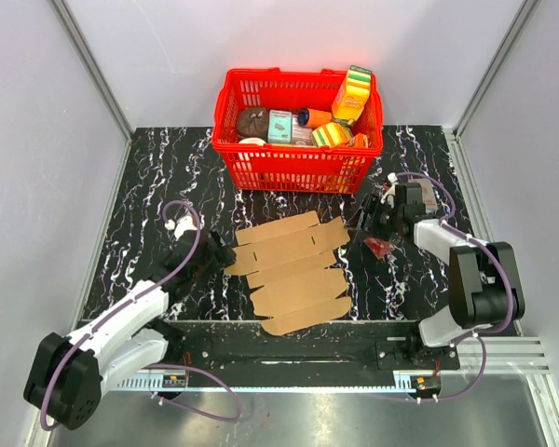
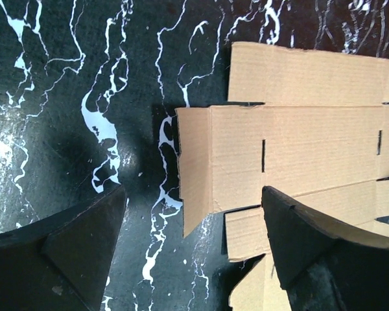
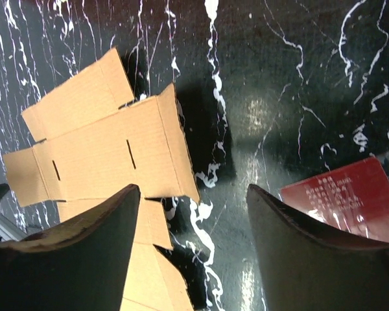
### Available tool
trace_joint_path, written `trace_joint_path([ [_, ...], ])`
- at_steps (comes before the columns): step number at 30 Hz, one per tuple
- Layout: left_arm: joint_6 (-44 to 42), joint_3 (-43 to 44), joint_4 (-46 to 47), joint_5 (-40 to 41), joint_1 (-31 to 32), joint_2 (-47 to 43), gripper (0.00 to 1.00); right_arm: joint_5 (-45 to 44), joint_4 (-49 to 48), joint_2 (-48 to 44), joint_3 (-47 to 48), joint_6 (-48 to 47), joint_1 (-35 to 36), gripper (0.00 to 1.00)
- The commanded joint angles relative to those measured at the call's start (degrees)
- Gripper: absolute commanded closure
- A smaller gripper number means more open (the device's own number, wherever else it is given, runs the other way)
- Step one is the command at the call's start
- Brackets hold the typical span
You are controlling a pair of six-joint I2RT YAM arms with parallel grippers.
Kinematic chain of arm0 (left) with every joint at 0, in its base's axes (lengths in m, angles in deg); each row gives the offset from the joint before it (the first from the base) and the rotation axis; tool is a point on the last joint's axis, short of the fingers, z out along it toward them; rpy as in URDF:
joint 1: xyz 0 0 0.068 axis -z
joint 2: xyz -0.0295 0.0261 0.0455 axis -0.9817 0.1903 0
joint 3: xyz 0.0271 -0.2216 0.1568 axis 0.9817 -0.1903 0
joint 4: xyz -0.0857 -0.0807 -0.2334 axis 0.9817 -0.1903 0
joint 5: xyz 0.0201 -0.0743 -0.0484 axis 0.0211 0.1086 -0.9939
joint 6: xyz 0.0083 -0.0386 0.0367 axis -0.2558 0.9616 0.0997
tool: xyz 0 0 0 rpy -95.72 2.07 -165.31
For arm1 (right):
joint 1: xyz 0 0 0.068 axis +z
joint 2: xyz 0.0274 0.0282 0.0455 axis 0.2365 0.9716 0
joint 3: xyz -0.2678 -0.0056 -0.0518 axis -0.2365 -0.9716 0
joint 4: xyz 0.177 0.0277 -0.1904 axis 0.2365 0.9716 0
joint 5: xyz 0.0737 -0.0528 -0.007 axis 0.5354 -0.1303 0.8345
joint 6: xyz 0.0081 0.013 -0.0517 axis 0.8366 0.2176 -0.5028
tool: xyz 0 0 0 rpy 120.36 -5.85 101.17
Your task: Fold the paper box
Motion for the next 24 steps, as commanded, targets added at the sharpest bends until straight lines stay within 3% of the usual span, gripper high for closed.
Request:
trace_joint_path([
  [1, 1.82, 1.52, 2.54, 2.95, 0.66, 1.98, 0.12, 2.12, -2.01, 3.71, 3.8, -1.97, 0.31, 0.3],
  [5, 1.82, 1.52, 4.04, 2.86, 0.92, 3.73, 0.12, 5.72, -5.07, 6.96, 4.33, -1.1, 0.31, 0.39],
  [16, 0.76, 0.38, 10.63, 0.05, 1.09, 7.34, 0.15, 8.8, -6.76, 10.93, 5.64, -1.01, 1.62, 0.46],
  [24, -0.29, 0.73, 11.42, 0.4, 1.01, 9.27, 0.19, 9.16, -6.06, 13.21, 6.96, -1.18, 2.59, 0.64],
])
